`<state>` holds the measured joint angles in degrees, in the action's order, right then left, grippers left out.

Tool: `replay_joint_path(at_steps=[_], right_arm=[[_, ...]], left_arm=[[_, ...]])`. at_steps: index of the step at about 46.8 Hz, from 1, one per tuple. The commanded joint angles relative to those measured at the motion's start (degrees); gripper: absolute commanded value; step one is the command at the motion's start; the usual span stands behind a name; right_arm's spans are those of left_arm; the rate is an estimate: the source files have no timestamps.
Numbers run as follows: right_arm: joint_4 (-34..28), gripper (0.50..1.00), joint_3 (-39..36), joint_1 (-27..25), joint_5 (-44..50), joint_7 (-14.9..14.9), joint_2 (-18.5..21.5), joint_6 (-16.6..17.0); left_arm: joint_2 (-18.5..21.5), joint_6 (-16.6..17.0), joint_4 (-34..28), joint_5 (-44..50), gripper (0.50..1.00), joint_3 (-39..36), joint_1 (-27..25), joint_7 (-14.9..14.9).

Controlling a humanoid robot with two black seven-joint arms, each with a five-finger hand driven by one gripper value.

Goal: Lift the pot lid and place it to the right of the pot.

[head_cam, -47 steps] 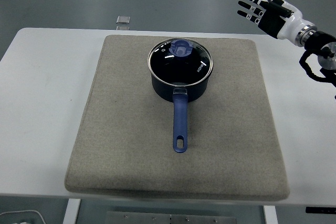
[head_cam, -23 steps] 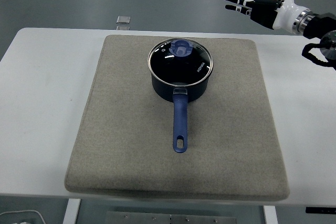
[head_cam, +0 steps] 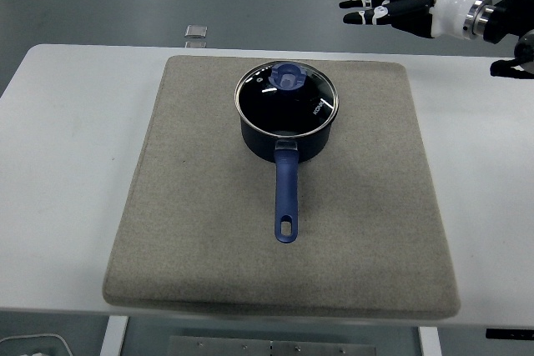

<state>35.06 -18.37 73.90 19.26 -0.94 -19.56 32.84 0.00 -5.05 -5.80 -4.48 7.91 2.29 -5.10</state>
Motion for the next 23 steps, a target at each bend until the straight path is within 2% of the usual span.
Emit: replay_joint_path(at_steps=[1,23], right_arm=[[1.85,0.93,0.0,0.45,3.58,-0.12,-0.12,-0.06],[10.02,0.928,0.09,4.93,24.41,-0.12,0.23,-1.55]], left_arm=[[0.0,0.04,0.0,-0.01,1.0,0.0,0.0,0.0],[0.0,0.04,0.0,-0.01,1.0,0.0,0.0,0.0]])
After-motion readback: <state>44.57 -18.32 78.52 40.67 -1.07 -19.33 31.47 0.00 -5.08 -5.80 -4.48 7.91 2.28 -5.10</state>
